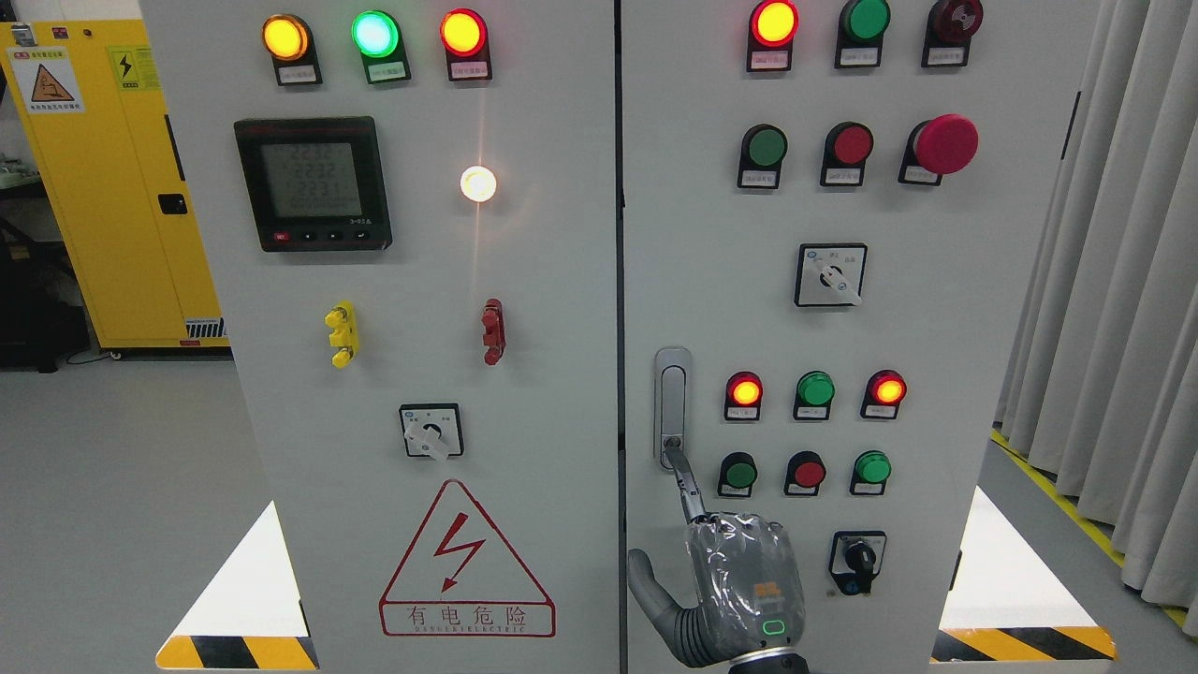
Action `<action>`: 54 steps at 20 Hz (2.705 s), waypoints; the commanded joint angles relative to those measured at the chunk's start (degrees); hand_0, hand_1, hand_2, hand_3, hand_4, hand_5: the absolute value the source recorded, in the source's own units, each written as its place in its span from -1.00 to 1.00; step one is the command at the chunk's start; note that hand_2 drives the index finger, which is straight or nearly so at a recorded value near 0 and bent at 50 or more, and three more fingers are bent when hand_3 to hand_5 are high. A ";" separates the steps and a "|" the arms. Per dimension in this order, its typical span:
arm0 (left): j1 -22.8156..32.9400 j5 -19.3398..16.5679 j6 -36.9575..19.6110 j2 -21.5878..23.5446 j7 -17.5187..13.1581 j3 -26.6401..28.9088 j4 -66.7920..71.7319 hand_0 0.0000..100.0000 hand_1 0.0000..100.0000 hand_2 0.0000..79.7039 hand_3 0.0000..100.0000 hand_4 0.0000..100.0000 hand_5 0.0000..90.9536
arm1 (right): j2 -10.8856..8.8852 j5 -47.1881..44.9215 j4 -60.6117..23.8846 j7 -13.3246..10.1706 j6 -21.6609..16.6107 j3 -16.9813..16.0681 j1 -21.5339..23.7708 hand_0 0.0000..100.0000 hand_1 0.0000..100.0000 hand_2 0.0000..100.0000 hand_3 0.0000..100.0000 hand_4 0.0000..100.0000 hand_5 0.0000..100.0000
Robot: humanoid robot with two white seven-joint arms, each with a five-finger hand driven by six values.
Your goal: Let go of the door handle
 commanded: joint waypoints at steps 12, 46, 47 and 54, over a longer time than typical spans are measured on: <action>0.00 0.00 -0.02 0.00 0.01 0.00 -0.70 -0.76 0.11 -1.00 -1.00 -1.00 -1.00 | 0.03 -0.01 0.46 0.03 0.49 0.28 0.34 0.00 -0.16 -0.99 1.00 1.00 1.00; 0.00 0.00 -0.02 0.00 0.01 0.00 -0.70 -0.76 0.11 -1.00 -1.00 -1.00 -1.00 | -0.14 0.08 -5.42 -0.85 -0.12 0.99 2.36 0.05 -0.15 -0.76 1.00 1.00 1.00; 0.00 0.00 -0.02 0.00 0.01 0.00 -0.70 -0.76 0.11 -1.00 -1.00 -1.00 -1.00 | -0.32 0.08 -5.86 -0.85 -0.13 0.99 2.80 0.05 -0.15 -0.72 1.00 1.00 1.00; 0.00 0.00 -0.02 0.00 0.01 0.00 -0.70 -0.76 0.11 -1.00 -1.00 -1.00 -1.00 | -0.67 0.08 -9.46 -0.67 -1.62 0.20 5.87 0.61 0.13 0.05 0.89 0.81 0.88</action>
